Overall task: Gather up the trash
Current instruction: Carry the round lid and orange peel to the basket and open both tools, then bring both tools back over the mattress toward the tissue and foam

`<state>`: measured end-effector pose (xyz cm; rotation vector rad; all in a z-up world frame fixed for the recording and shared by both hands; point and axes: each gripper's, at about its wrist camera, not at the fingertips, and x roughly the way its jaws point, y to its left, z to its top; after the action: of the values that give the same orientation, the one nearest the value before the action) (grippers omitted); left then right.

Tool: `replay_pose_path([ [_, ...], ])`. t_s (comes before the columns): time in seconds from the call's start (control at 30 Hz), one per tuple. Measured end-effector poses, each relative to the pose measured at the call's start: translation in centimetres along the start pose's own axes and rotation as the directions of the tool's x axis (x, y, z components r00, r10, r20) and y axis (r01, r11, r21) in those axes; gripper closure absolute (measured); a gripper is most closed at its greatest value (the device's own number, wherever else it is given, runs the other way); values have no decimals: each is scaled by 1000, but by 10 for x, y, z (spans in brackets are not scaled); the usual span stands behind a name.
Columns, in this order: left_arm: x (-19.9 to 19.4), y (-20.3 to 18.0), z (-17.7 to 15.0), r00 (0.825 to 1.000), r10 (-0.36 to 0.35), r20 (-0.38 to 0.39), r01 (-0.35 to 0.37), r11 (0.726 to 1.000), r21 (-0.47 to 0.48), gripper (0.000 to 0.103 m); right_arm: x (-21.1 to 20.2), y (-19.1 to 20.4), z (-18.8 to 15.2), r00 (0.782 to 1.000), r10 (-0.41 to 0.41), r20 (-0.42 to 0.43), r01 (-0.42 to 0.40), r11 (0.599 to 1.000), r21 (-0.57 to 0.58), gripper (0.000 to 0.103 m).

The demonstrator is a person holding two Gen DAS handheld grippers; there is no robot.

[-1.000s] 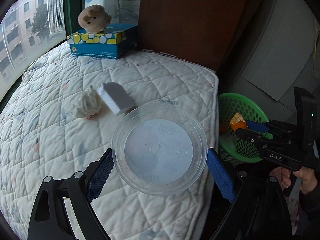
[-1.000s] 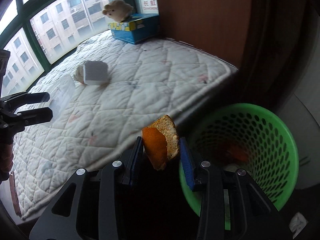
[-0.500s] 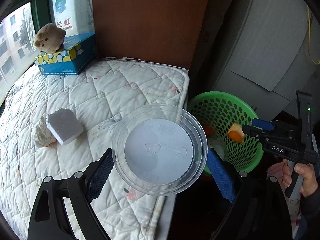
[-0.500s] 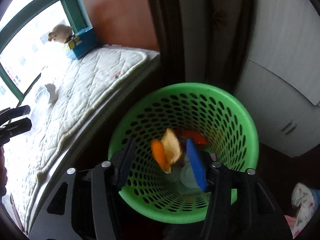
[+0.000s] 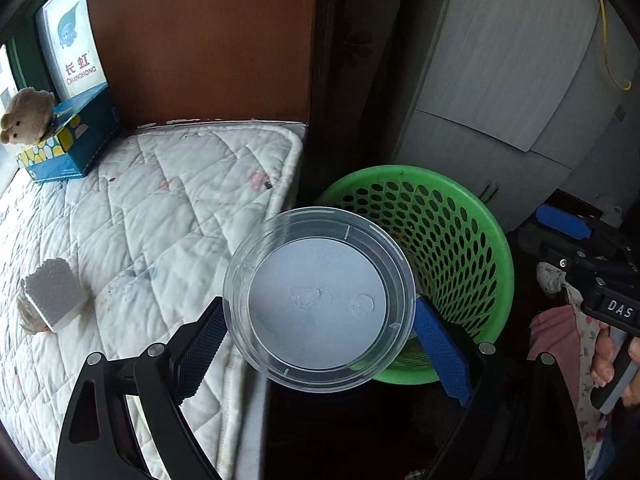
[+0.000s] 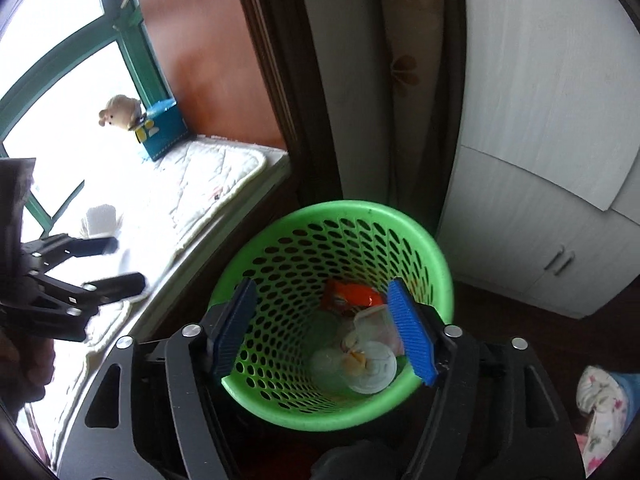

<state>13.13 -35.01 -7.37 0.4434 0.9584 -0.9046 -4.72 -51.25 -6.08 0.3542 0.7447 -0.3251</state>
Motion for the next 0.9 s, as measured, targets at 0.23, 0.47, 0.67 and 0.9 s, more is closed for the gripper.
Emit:
replay_pose_path([
  [0.23, 23, -23, 4, 998, -42, -51, 41, 999, -5, 13, -9, -7, -2, 1000, 6, 19, -6, 1000, 20, 31],
  [0.47, 21, -25, 1, 998, -60, -33, 59, 998, -30, 9, -12, -7, -3, 1000, 12, 22, -13, 1000, 23, 31],
  [0.67, -3, -5, -6, 1000, 0, 10, 1, 999, -42, 9, -13, 6, -1, 999, 32, 30, -32, 999, -1, 29],
  [0.9, -43, 50, -17, 995, 74, 65, -65, 990, -125, 9, -8, 32, 5, 997, 77, 28, -76, 996, -41, 26],
])
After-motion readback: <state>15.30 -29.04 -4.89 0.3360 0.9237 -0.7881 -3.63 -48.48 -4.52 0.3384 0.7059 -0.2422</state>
